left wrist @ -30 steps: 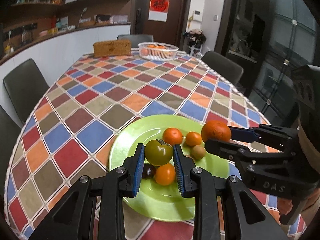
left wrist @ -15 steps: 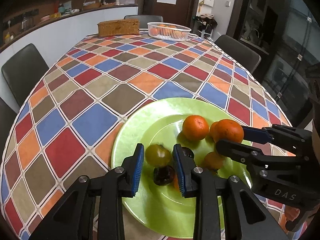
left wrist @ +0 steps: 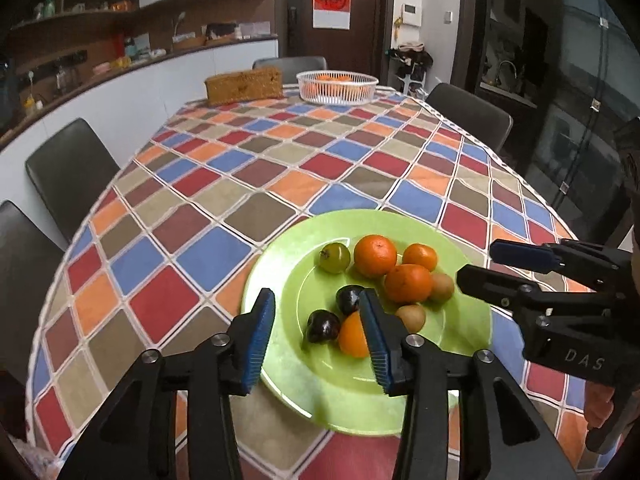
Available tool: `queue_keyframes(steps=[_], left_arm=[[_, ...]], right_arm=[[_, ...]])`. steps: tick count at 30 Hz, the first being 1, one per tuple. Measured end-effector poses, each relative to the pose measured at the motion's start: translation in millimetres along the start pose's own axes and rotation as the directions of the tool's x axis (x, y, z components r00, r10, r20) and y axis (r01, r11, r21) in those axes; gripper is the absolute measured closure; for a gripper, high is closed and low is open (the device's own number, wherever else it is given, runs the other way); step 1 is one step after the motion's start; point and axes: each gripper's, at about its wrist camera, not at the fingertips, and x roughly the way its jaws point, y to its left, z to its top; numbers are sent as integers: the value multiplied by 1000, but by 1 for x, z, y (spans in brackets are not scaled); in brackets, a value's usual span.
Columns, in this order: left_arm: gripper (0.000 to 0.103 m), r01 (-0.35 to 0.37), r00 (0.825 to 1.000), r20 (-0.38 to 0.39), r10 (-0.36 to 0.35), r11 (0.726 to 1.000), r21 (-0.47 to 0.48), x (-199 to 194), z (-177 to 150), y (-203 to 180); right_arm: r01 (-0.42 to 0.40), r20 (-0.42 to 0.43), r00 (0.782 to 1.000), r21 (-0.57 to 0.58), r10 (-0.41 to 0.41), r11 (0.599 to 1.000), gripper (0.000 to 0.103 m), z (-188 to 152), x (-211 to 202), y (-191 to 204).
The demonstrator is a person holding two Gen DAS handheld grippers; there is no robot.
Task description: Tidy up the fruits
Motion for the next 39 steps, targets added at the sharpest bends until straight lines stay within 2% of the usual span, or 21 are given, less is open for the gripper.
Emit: queue_keyframes(steps=[4, 10, 13, 14, 16, 19, 21, 24, 29, 39], left_arm=[[56, -21, 999, 34, 20, 1000, 10, -26, -3, -8], [44, -56, 992, 110, 54, 998, 16, -71, -13, -21], [36, -47, 988, 149, 46, 999, 3, -94, -21, -27], [34, -47, 986, 161, 46, 999, -2, -102, -24, -28], [33, -51, 981, 185, 51, 999, -5, -114, -29, -33], [27, -61, 976, 211, 60, 998, -2, -130, -37, -41], [24, -64, 974, 220, 62, 998, 0, -139, -42, -46], [23, -65, 971, 231, 63, 998, 1, -152, -51, -53], [20, -75, 965, 253, 75, 997, -10, -174, -67, -60], [16, -39, 967, 251, 51, 998, -51, -208, -95, -67]], right_arm=[[15, 43, 999, 10, -15, 1000, 54, -6, -27, 0], [39, 90, 995, 13, -40, 999, 54, -20, -67, 4], [56, 117, 992, 12, -57, 998, 54, -29, -87, 6], [61, 128, 990, 15, -63, 998, 53, -33, -97, 6], [67, 143, 987, 23, -70, 997, 44, -39, -108, 6], [93, 172, 981, 20, -95, 995, 44, -51, -129, 8], [105, 181, 978, 14, -106, 994, 44, -58, -141, 10], [110, 190, 976, 11, -110, 994, 37, -70, -155, 13], [121, 208, 971, 13, -121, 993, 37, -88, -177, 19], [129, 237, 963, 6, -127, 992, 32, -121, -212, 34]])
